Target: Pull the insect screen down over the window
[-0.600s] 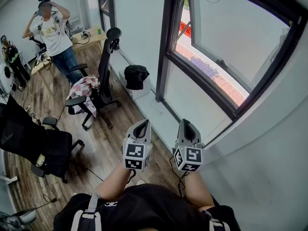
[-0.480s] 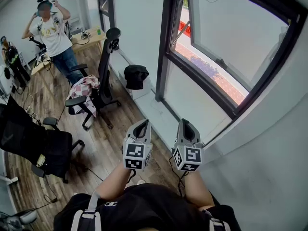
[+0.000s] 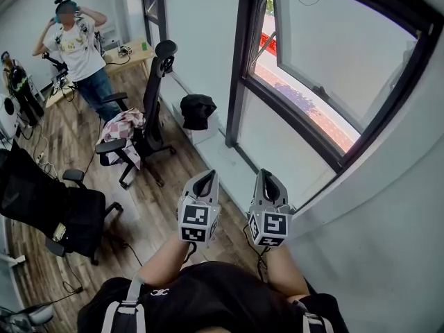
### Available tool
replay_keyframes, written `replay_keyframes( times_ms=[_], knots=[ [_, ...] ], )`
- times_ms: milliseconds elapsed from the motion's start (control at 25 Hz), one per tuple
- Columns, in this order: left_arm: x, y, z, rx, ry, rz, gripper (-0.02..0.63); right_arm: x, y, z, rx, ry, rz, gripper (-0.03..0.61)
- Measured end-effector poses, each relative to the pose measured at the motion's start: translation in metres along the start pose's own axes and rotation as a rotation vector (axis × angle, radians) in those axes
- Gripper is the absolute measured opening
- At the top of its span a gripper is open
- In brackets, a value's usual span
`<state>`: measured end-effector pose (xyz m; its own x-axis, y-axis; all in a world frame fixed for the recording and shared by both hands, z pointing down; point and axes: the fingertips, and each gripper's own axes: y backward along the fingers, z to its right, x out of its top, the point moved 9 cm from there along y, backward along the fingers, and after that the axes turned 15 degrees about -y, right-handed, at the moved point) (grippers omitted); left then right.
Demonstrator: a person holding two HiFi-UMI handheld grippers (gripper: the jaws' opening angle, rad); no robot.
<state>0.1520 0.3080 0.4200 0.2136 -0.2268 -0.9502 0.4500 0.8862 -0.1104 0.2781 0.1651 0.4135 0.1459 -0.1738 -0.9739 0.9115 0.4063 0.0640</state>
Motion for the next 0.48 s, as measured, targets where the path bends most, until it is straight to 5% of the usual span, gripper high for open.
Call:
replay_keyframes(
  times_ms=[480],
  knots=[
    [-0.020,-0.003,-0.032,-0.059,0.008,0.043,0.014,-0.022,-0.008,-0.015,-0.072,-0.029,-0.007,0.005]
  ],
)
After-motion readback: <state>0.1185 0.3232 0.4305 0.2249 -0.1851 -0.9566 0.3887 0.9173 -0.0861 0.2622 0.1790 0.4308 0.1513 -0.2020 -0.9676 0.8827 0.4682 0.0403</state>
